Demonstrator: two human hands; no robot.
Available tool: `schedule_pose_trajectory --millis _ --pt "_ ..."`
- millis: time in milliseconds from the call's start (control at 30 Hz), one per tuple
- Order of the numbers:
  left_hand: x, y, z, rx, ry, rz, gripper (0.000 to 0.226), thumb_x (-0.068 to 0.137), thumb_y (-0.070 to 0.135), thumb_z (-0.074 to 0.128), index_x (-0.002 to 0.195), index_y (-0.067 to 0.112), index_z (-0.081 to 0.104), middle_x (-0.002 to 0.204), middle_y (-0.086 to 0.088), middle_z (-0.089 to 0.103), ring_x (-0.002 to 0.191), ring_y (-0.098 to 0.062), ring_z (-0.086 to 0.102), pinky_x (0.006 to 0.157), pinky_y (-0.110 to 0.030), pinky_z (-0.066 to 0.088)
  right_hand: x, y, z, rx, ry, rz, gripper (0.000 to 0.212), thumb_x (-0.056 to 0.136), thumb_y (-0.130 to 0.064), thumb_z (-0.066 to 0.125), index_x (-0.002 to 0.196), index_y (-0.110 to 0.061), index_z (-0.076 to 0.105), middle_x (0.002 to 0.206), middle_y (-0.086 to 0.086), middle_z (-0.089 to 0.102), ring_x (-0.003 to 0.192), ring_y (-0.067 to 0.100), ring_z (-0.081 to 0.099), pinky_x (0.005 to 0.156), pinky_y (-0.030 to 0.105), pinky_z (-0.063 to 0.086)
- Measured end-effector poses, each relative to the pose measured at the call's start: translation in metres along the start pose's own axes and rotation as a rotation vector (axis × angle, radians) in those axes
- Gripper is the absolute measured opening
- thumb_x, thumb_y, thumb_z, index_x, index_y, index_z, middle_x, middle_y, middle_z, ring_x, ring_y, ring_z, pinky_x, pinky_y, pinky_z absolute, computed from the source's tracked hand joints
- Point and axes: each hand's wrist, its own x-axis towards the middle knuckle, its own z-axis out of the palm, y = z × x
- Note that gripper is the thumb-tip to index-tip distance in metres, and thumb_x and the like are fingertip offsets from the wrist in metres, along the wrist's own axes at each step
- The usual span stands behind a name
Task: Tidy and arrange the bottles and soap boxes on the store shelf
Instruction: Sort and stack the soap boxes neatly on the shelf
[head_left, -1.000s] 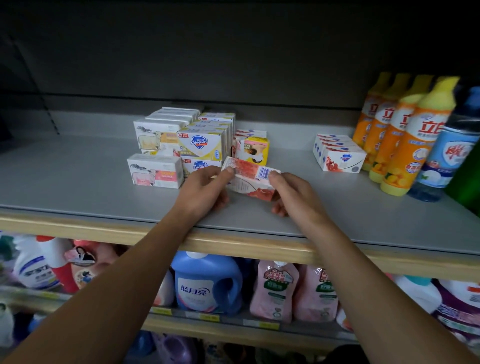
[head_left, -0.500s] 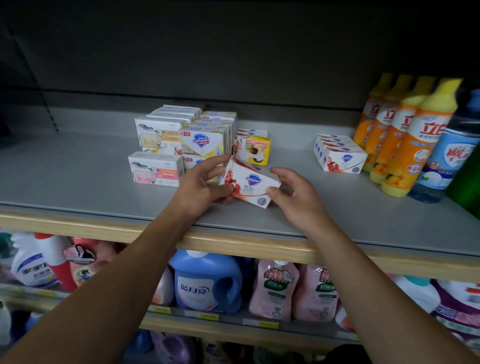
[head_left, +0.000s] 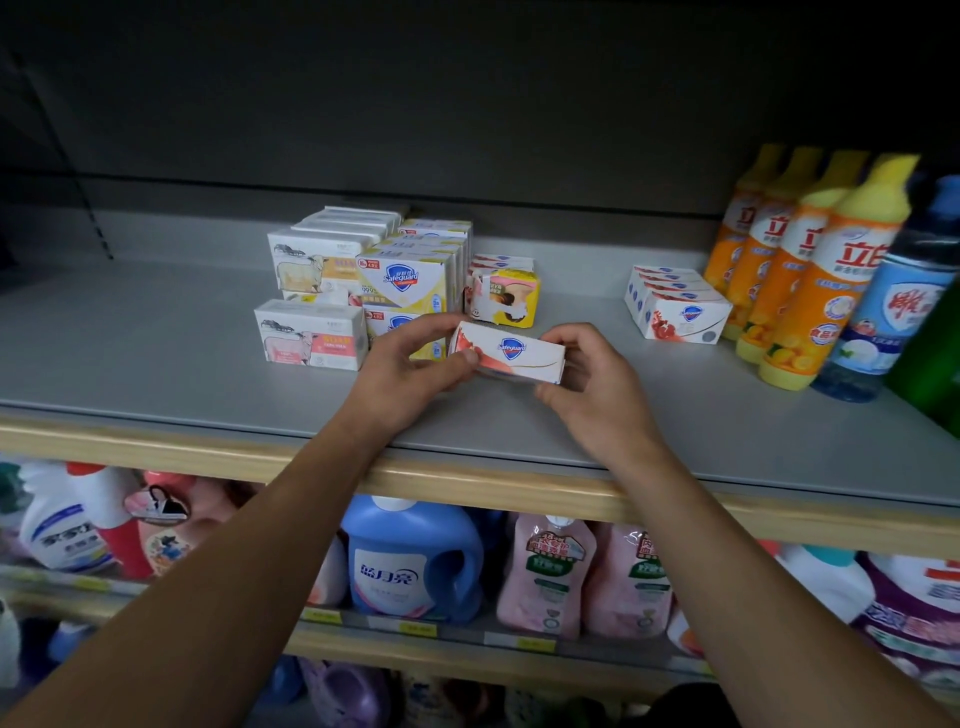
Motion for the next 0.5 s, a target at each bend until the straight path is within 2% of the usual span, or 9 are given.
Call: schedule_pose_trajectory --millis 100,200,267,333,400,500 --pt "0.0010 -0.0009 0.0001 0.032 0.010 0.016 0.020 0.083 0.028 0.072 0.103 0.032 0.072 0.113 0.000 0.071 0.093 -0.025 0.071 0.079 -0.037 0.057 0.0002 -0.0002 0.0000 0.013 0.017 -0.001 0.050 0.079 0.008 0.069 0.105 -0.034 0.059 0.111 -0.010 0.069 0.105 0.005 0.065 0.091 0.032 0.055" --pt "0.0031 -0.0047 0.0029 0.293 0.061 0.047 0.014 0.087 0.040 0.065 0.098 0.034 0.071 0.104 0.009 0.073 0.099 -0.007 0.067 0.085 -0.035 0.056 0.0018 0.0033 -0.0011 0.033 0.024 0.060 0.043 0.085 0.000 0.067 0.114 -0.031 0.060 0.106 -0.013 0.069 0.095 0.001 0.067 0.082 0.025 0.055" --pt "0.0034 -0.0051 0.0071 0.467 0.095 0.012 0.025 0.080 0.053 0.061 0.095 0.035 0.070 0.095 0.012 0.072 0.089 -0.006 0.067 0.084 -0.034 0.056 0.0029 0.0064 -0.0021 0.003 0.010 0.112 0.039 0.088 -0.006 0.065 0.116 -0.033 0.059 0.105 -0.011 0.069 0.090 -0.002 0.066 0.078 0.021 0.054" --pt "0.0021 -0.0049 0.0089 0.600 0.106 -0.007 0.045 0.074 0.061 0.058 0.102 0.028 0.071 0.091 0.011 0.072 0.082 -0.007 0.065 0.081 -0.033 0.056 0.0038 0.0081 -0.0018 -0.051 -0.012 0.156 0.038 0.090 -0.009 0.064 0.121 -0.031 0.058 0.109 -0.005 0.070 0.092 0.002 0.067 0.082 0.024 0.055" --pt "0.0016 -0.0048 0.0083 0.654 0.098 -0.005 0.054 0.075 0.060 0.064 0.116 0.025 0.067 0.099 0.009 0.071 0.084 -0.007 0.065 0.081 -0.033 0.055 0.0040 0.0066 -0.0006 -0.078 -0.020 0.174 0.039 0.090 -0.013 0.064 0.125 -0.029 0.058 0.112 -0.003 0.070 0.094 0.003 0.067 0.083 0.024 0.055" --pt "0.0013 -0.0017 0.0087 0.666 0.103 0.036 0.055 0.079 0.049 0.071 0.128 0.027 0.059 0.113 0.008 0.067 0.093 -0.009 0.063 0.084 -0.033 0.055 0.0030 0.0016 -0.0053 -0.079 -0.029 0.195 0.046 0.090 -0.024 0.066 0.134 -0.029 0.054 0.118 -0.009 0.065 0.099 -0.001 0.064 0.082 0.016 0.051"
